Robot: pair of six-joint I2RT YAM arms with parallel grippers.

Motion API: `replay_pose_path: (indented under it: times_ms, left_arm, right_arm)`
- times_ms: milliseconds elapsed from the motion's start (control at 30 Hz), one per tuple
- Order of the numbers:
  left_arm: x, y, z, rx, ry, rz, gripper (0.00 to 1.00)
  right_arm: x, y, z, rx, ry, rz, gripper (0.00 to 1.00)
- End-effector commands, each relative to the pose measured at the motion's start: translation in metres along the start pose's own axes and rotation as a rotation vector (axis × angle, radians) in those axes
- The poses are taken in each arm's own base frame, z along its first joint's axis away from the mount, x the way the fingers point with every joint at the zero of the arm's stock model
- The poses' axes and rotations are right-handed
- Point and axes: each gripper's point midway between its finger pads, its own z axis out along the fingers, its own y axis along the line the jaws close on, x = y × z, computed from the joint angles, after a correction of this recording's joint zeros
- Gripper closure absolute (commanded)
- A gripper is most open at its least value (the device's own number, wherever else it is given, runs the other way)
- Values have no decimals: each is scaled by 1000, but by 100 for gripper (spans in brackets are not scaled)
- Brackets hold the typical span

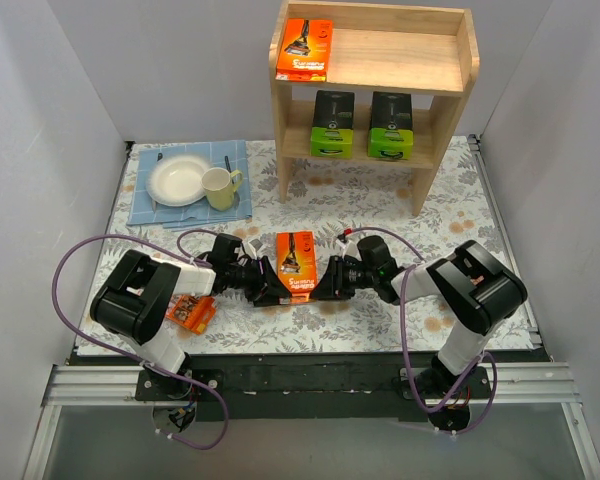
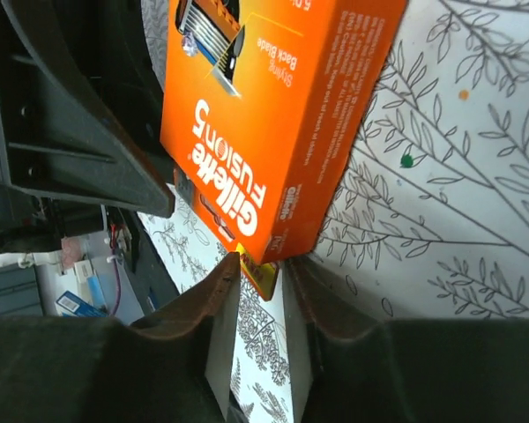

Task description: Place and organize the shaving razors onto the shelf

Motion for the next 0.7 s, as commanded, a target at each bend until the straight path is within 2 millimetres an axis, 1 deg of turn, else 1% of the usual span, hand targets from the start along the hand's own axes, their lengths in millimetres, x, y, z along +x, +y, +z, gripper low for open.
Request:
replay_pose_path:
  times_ms: [0,67,100,133,167,200,233,267,300,333,400,433,467,500,533,600,633,667]
  left_arm:
    - [-1,11,1,-53,-25,15,60]
    - [-3,8,0,-49,-32,30,52]
    - [-6,6,-2,-50,-44,51,41]
    - [-7,1,-5,-40,-48,75,37]
    - [-14,-7,-8,-22,-60,96,34]
    - [-16,-12,-11,-9,-64,112,29]
    - [-17,-19,-17,10,-58,126,27]
    - [-25,-23,-23,23,-77,117,26]
    - [-27,-24,-27,33,-80,110,24]
    - [-26,-27,-31,54,-73,91,23]
    - [-27,-21,-37,64,-85,36,21]
    - [-30,-25,-39,91,-97,8,21]
    - [-24,-19,-38,94,-88,-24,20]
    - [-23,-20,-38,106,-92,-39,19]
    - [-27,-27,-38,142,-106,-29,17]
    - [-21,-28,-35,182,-72,-107,14]
    - [-27,-39,-36,236,-89,-68,13]
    - [-28,-44,-37,263,-80,-99,11]
  right_arm:
    - [-5,-19,6,81,-21,14,76]
    - [-9,-14,7,65,-23,1,87]
    - [-9,-11,6,53,-16,-9,98]
    - [-13,-6,3,43,-19,-13,99]
    - [-18,-1,2,27,-23,-23,99]
    - [-21,9,-3,-10,-20,-52,99]
    - [-26,12,-8,-19,-21,-61,99]
    - [-31,22,-12,-58,-13,-83,99]
    - [-39,31,-19,-85,-30,-136,99]
    - [-39,36,-22,-94,-15,-150,99]
    - [-52,58,-30,-145,-30,-217,99]
    - [-53,63,-33,-157,-28,-225,99]
    - [-53,68,-34,-172,-17,-225,99]
    - [-56,73,-35,-178,-21,-226,99]
    - [-56,74,-36,-178,-21,-204,99]
    - [-55,73,-35,-173,-17,-188,99]
    - [-55,70,-35,-169,-18,-183,99]
    - [-54,69,-34,-165,-16,-180,99]
